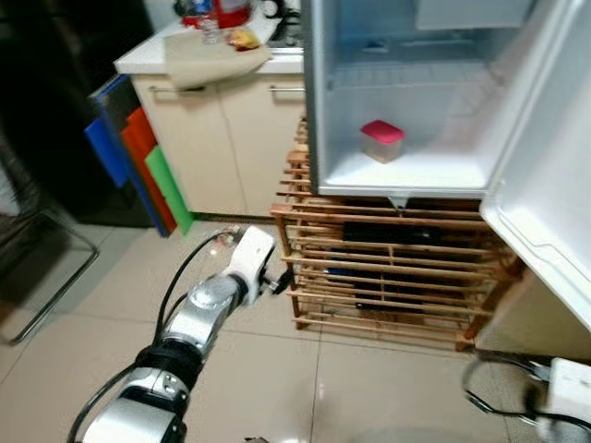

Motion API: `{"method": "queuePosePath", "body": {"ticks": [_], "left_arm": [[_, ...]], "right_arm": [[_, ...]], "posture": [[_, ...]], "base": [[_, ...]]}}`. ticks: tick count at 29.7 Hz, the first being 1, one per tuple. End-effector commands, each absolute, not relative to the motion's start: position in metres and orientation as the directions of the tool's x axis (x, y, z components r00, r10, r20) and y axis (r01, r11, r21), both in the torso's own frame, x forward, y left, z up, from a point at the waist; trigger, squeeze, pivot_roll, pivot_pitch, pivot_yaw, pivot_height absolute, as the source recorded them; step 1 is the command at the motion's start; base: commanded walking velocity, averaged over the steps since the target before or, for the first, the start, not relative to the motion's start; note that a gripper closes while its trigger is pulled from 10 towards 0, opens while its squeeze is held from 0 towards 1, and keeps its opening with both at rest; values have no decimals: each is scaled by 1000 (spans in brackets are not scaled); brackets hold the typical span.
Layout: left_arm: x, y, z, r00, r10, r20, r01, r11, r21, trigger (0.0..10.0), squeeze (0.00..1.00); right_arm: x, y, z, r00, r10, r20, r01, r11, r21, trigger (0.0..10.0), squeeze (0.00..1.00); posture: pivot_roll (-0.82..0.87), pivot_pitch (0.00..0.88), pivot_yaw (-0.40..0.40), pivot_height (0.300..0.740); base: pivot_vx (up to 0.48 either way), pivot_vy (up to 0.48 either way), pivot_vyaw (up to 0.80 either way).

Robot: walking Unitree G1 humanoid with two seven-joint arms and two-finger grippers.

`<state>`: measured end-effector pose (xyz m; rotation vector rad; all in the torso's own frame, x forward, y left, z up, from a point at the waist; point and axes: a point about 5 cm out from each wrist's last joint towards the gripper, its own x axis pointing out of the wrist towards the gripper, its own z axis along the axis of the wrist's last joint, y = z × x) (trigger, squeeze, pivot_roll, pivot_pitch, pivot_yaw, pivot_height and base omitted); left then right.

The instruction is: Restocking fridge

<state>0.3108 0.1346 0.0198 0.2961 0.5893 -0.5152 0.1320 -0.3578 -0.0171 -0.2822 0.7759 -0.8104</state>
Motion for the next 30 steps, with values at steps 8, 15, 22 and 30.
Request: {"method": "queuePosePath", "body": {"ticks": [8, 15, 22, 30], "left_arm": [[299, 115, 7, 618, -453, -643, 665, 738, 118, 10000, 0], [296, 110, 2, 597, -454, -661, 689, 713, 132, 10000, 0], [296, 108, 0, 597, -453, -662, 692, 708, 140, 10000, 0], [294, 108, -2, 599, -448, -663, 692, 706, 149, 10000, 0]], "right_arm": [[110, -415, 21, 291, -906, -307, 648, 423, -634, 10000, 0], [117, -456, 78, 260, -964, -55, 718, 231, -656, 10000, 0], [156, -459, 115, 383, -922, 56, 772, 287, -567, 10000, 0], [216, -414, 130, 659, -747, 84, 707, 578, -408, 10000, 0]], "posture": [[-210, 0, 117, 740], [-215, 0, 114, 740], [-214, 0, 114, 740], [-209, 0, 109, 740]], "base": [[0, 0, 0], [0, 0, 0], [0, 0, 0], [0, 0, 0]]}}
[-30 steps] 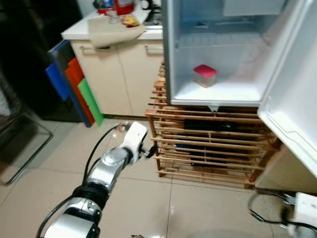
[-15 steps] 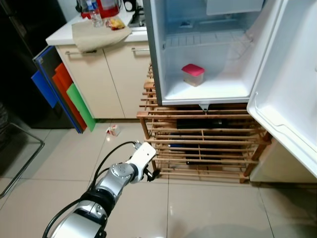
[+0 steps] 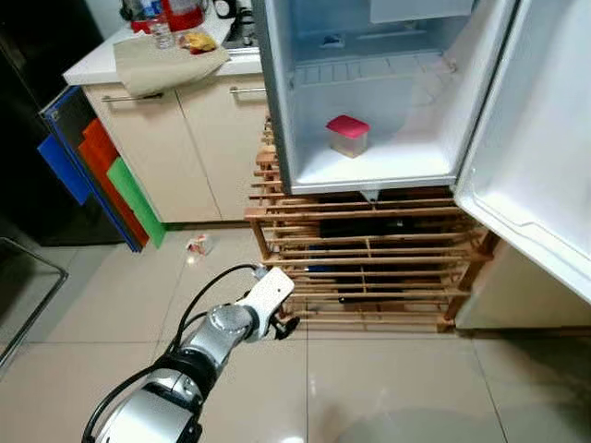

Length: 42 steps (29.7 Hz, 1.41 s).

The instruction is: Restocking fridge

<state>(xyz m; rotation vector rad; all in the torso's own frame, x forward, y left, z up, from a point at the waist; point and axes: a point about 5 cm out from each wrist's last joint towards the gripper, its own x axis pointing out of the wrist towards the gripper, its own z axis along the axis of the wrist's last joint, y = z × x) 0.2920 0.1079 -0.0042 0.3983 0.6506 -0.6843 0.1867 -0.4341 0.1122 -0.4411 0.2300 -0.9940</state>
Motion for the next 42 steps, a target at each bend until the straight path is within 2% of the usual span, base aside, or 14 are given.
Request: {"method": "queuePosePath", "body": {"ticks": [1, 7, 9, 11, 14, 16, 18, 21, 26, 31, 37, 40, 41, 42], "left_arm": [[294, 108, -3, 600, -446, -664, 692, 706, 150, 10000, 0], [290, 105, -7, 600, -437, -670, 688, 710, 153, 10000, 0], [288, 106, -10, 598, -429, -677, 686, 711, 155, 10000, 0], [285, 109, -13, 594, -420, -686, 685, 712, 158, 10000, 0], [284, 111, -15, 592, -413, -692, 684, 712, 159, 10000, 0], [280, 117, -19, 579, -402, -709, 684, 712, 155, 10000, 0], [277, 121, -22, 567, -394, -724, 686, 712, 151, 10000, 0], [266, 129, -32, 527, -359, -771, 691, 709, 141, 10000, 0], [257, 130, -40, 508, -337, -793, 689, 711, 139, 10000, 0], [254, 126, -43, 528, -332, -781, 672, 726, 146, 10000, 0], [258, 115, -38, 601, -365, -711, 616, 778, 121, 10000, 0], [279, 107, -16, 734, -398, -551, 528, 844, 95, 10000, 0], [279, 107, -16, 734, -398, -551, 528, 844, 95, 10000, 0], [295, 102, 4, 798, -434, -418, 494, 868, 42, 10000, 0]], "right_arm": [[221, -406, 130, 689, -720, 83, 687, 613, -390, 10000, 0], [241, -361, 122, 822, -566, 60, 556, 777, -294, 10000, 0], [247, -323, 119, 921, -388, 38, 388, 904, -179, 10000, 0], [244, -278, 120, 995, -99, 10, 99, 993, -63, 10000, 0], [235, -253, 118, 992, 113, -50, -112, 993, 32, 10000, 0], [216, -243, 111, 933, 316, -171, -298, 947, 119, 10000, 0], [210, -248, 106, 911, 347, -224, -327, 937, 120, 10000, 0], [214, -269, 108, 928, 270, -256, -258, 963, 80, 10000, 0], [231, -277, 122, 965, 168, -202, -164, 986, 39, 10000, 0], [251, -286, 124, 987, -68, -147, 62, 997, -46, 10000, 0], [260, -259, 120, 990, -102, -95, 87, 985, -147, 10000, 0], [270, -234, 118, 992, -115, -54, 106, 983, -148, 10000, 0], [270, -234, 118, 992, -115, -54, 106, 983, -148, 10000, 0], [279, -219, 117, 992, -119, -34, 113, 984, -135, 10000, 0]], "posture": [[-209, 0, 109, 740], [-210, 0, 109, 740], [-211, 0, 109, 740], [-211, 0, 111, 740], [-212, 0, 114, 740], [-218, 0, 118, 740], [-218, 0, 119, 740], [-218, 0, 117, 740], [-214, 0, 114, 740], [-205, 0, 105, 740], [-197, 0, 102, 740], [-183, 0, 96, 740], [-183, 0, 96, 740], [-168, 0, 87, 740]], "base": [[0, 0, 0], [0, 0, 0], [0, 0, 0], [0, 0, 0], [0, 0, 0], [0, 0, 0], [0, 0, 0], [0, 0, 0], [0, 0, 0], [0, 0, 0], [0, 0, 0], [0, 0, 0], [0, 0, 0], [0, 0, 0]]}}
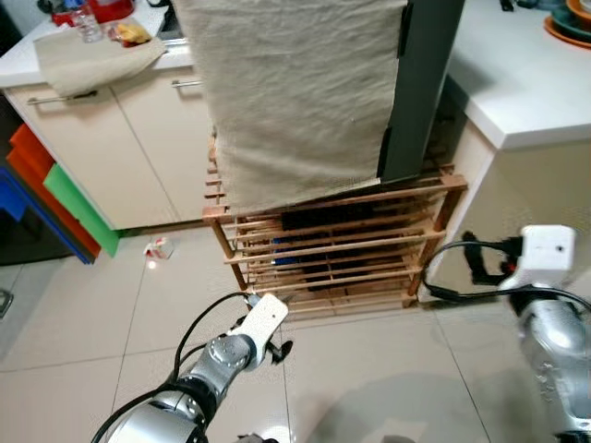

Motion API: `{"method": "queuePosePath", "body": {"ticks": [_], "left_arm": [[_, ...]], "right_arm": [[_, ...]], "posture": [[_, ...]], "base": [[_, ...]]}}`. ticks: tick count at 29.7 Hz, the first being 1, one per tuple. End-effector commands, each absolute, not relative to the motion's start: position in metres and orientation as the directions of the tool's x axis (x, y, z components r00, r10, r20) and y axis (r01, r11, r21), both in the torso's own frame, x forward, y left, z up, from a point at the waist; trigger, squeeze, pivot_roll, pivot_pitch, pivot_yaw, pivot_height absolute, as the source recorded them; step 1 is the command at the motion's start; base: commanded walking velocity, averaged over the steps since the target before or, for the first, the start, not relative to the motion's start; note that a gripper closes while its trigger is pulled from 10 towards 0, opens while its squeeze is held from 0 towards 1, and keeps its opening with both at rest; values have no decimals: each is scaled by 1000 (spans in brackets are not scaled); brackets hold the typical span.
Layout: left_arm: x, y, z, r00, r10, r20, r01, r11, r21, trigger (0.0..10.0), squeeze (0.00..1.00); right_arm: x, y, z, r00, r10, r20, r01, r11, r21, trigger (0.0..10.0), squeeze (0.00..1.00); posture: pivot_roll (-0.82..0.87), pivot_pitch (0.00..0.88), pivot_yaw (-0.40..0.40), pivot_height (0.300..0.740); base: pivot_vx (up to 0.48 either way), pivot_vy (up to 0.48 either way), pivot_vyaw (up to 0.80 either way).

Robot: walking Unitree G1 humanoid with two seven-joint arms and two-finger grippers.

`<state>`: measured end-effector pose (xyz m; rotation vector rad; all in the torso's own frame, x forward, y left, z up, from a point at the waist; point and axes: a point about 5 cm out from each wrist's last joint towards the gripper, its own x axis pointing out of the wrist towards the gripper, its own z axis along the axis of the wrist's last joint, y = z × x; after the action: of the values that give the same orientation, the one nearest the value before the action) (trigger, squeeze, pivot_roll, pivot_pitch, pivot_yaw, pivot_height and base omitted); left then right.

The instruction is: Restocking fridge

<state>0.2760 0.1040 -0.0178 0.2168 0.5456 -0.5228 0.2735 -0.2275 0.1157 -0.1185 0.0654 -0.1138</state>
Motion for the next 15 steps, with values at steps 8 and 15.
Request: {"method": "queuePosePath", "body": {"ticks": [8, 15], "left_arm": [[333, 118, 79, 911, -412, 27, 412, 911, -8, 10000, 0], [337, 125, 117, 903, -399, 158, 406, 914, -10, 10000, 0]], "right_arm": [[295, -205, 118, 995, -98, -1, 97, 988, -121, 10000, 0], [301, -207, 116, 993, -120, -1, 119, 985, -122, 10000, 0]], "posture": [[-122, 0, 61, 740], [-90, 0, 48, 740]], "base": [[0, 0, 0], [0, 339, 0]]}}
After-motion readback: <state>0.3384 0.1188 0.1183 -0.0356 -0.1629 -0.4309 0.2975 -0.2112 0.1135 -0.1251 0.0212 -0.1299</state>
